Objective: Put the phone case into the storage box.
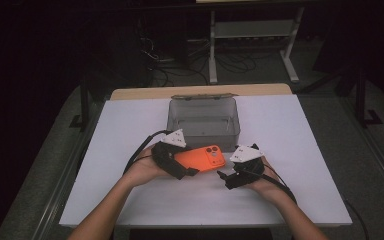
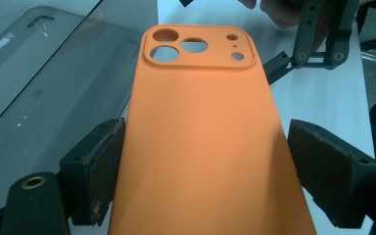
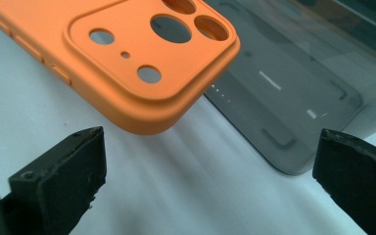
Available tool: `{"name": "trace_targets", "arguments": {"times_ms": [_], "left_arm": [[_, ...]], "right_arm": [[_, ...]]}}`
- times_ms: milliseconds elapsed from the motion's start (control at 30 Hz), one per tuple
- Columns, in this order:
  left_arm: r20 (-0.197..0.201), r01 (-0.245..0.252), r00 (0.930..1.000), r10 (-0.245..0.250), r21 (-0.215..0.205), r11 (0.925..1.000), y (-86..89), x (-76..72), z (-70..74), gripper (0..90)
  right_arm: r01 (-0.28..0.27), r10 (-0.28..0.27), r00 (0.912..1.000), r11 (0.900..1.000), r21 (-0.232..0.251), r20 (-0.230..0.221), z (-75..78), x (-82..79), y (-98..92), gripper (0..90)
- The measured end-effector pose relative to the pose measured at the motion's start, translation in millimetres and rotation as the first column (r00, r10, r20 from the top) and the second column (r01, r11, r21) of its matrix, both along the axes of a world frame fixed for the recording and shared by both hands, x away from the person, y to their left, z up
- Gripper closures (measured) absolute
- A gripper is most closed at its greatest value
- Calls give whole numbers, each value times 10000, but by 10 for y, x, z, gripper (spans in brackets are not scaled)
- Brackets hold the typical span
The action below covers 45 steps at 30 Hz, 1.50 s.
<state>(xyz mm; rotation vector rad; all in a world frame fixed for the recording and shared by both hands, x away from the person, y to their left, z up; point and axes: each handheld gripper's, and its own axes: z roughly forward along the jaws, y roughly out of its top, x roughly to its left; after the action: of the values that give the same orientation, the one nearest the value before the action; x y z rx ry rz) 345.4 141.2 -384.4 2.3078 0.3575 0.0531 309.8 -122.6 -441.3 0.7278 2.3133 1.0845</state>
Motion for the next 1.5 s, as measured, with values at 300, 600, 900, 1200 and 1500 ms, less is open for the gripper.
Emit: {"name": "trace_targets", "arguments": {"times_ms": [300,600,900,1200,1500], "left_arm": [[-3,-6,10000,6,11,10000,2,-2,2,166],[-12,-2,10000,2,-20,10000,5,-3,5,165],[-16,6,10000,-6,11,10000,5,-3,5,166],[-15,2,10000,-2,-1,10000,6,-5,5,166],[-13,-5,10000,5,3,10000,5,-7,7,165]], "right_arm": [[-27,59,9982,9985,-540,591,7,-26,33,0],[20,71,9945,9962,-870,1041,18,-42,43,0],[16,200,9871,9908,-1350,1586,21,-69,74,0],[33,355,9777,9829,-1842,2069,18,-95,107,0],[71,537,9659,9724,-2333,2532,12,-119,133,0]]}}
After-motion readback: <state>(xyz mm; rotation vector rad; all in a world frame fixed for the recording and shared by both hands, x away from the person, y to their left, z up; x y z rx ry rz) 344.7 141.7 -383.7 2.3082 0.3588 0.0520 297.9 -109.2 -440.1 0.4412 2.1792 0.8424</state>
